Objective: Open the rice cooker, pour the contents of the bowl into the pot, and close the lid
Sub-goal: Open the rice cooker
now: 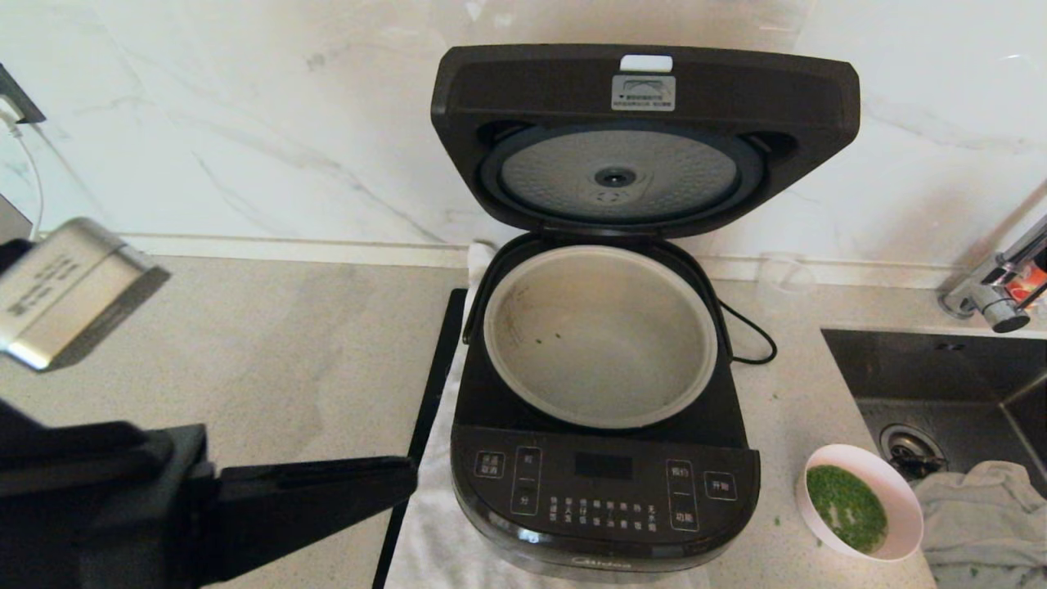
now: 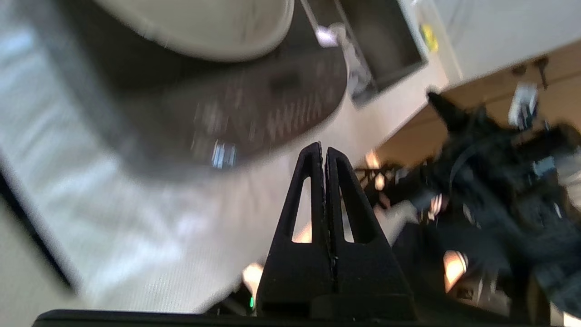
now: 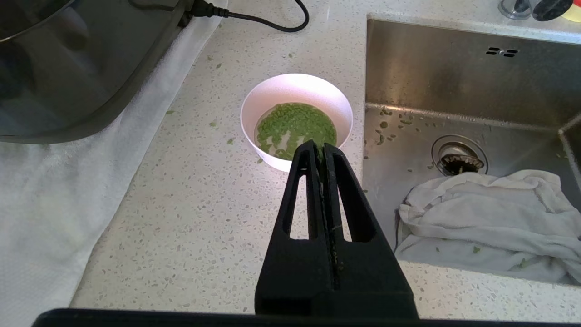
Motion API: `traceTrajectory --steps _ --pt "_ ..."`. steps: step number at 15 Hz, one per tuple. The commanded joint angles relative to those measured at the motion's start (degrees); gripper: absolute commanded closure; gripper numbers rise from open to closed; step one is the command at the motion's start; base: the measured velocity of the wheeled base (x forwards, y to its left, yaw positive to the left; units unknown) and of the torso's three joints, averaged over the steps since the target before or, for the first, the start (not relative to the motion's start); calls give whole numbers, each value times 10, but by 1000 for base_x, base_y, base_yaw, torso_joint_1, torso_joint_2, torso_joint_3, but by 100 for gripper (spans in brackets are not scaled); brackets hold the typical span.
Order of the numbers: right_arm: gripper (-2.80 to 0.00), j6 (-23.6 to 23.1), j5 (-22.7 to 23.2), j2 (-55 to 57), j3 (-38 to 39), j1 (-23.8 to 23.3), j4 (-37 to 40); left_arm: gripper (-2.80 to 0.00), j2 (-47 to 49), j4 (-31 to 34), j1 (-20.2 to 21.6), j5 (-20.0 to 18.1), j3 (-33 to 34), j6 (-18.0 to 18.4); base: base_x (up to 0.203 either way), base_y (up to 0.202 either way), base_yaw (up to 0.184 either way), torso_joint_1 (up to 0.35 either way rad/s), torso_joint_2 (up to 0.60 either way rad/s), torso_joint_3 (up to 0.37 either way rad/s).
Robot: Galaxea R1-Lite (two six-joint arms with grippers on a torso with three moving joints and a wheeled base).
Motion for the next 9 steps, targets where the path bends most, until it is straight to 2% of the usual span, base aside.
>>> traceTrajectory --steps 1,5,9 --pt "0 0 0 1 0 0 0 0 90 -58 0 0 -16 -1 0 0 0 0 0 0" --pt "0 0 0 1 0 0 0 0 166 -92 0 13 -86 2 0 0 0 0 0 0" --pt "0 0 0 1 0 0 0 0 237 -200 0 48 -117 2 0 0 0 0 0 0"
